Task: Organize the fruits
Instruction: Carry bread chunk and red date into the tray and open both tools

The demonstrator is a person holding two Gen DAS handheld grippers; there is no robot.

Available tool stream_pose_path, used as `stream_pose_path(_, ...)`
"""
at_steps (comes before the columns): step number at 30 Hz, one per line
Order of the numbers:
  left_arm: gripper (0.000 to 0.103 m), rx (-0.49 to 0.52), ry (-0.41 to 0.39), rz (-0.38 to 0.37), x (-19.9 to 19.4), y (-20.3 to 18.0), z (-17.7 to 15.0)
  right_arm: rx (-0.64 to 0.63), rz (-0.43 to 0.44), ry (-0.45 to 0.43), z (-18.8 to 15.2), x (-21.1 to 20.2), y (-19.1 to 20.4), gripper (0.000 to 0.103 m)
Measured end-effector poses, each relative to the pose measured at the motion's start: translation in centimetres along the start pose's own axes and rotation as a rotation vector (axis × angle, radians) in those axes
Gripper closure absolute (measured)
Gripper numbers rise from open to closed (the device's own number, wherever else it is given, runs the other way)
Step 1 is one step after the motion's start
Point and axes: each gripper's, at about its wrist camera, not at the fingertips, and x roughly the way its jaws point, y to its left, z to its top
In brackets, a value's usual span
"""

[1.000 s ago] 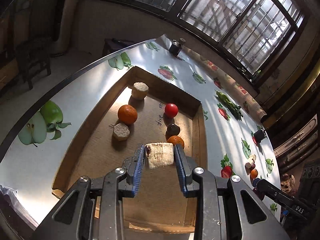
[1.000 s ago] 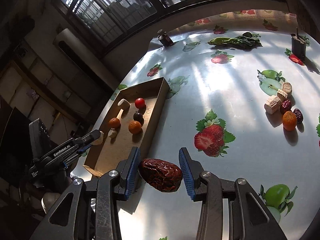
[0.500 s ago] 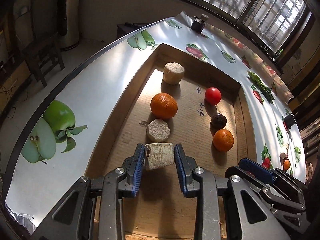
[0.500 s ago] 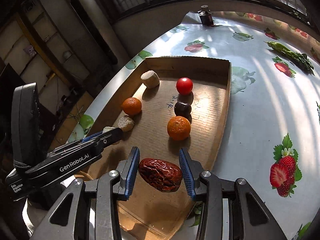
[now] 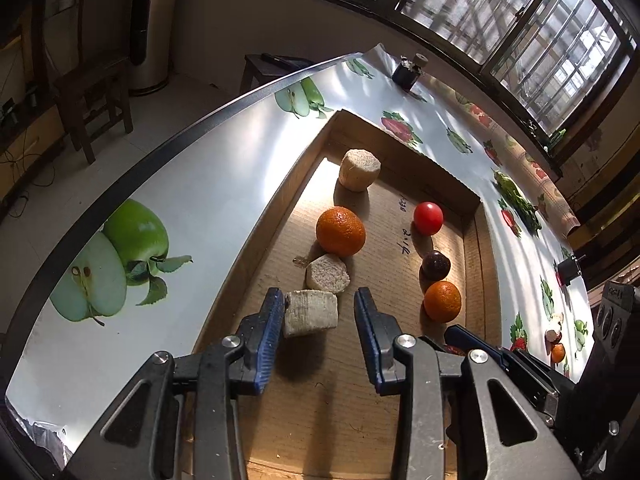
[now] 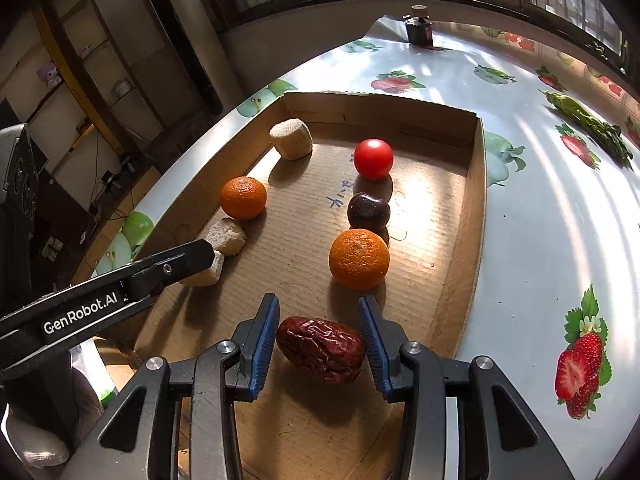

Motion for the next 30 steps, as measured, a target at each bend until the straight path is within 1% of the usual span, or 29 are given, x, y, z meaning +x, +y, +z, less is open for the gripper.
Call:
stream_pose_path(2, 0.061, -0.006, -0.026, -0.001, -1.0, 0.0, 0.0, 0.000, 0.001, -0.001, 0.0, 0.0, 0.1, 0.058)
stream_pose_path(5, 0.059, -0.009, -0.060, 0.005, -2.5, -0.1, 0.0, 0.001, 0.012, -0.001, 0.0, 0.1, 0.3, 0.058)
stream_pose_path(8, 0.059, -0.010, -0.101, 0.017, -4.0, -0.2, -0.1, -0.006, 0.014, -0.023, 0.0, -0.6, 0.6, 0.058)
stream_pose_path(12, 0.057, 0.013, -0.164, 0.054, -6.0, -0.8, -0.5, 0.006, 0.028, -0.070, 0.1, -2.6, 0.6, 0.058)
stream_pose_path(14, 0.051, 0.035, -0.191, 0.074, -6.8, -1.5, -0.8, 0.021, 0.031, -0.098, -0.1, -3.9, 0.4, 0.058)
stream_pose_path(17, 0.049, 0.073, -0.223, 0.096, -7.6, -2.8, -1.4, 0.060, 0.038, -0.137, -0.8, -6.0, -0.4, 0.058)
stream_pose_path(18, 0.048, 0.086, -0.230, 0.101, -7.8, -3.2, -1.6, 0.077, 0.042, -0.151, -1.1, -6.7, -0.7, 0.058)
stream_pose_path(20, 0.040, 0.115, -0.241, 0.110, -8.0, -4.3, -2.1, 0.108, 0.046, -0.177, -1.9, -8.1, -1.4, 0.058)
stream_pose_path(21, 0.038, 0.129, -0.248, 0.116, -8.1, -4.9, -2.5, 0.122, 0.040, -0.188, -2.4, -8.7, -1.7, 0.058)
stream_pose_path(23, 0.032, 0.161, -0.255, 0.122, -8.3, -6.1, -3.2, 0.152, 0.020, -0.208, -3.5, -9.9, -2.6, 0.058)
stream_pose_path(26, 0.027, 0.205, -0.252, 0.128, -8.2, -7.9, -4.3, 0.216, -0.024, -0.229, -5.4, -11.2, -4.0, 0.058)
stream_pose_path(30, 0.025, 0.258, -0.240, 0.131, -7.8, -9.9, -5.6, 0.291, -0.046, -0.253, -7.9, -12.8, -5.9, 0.058)
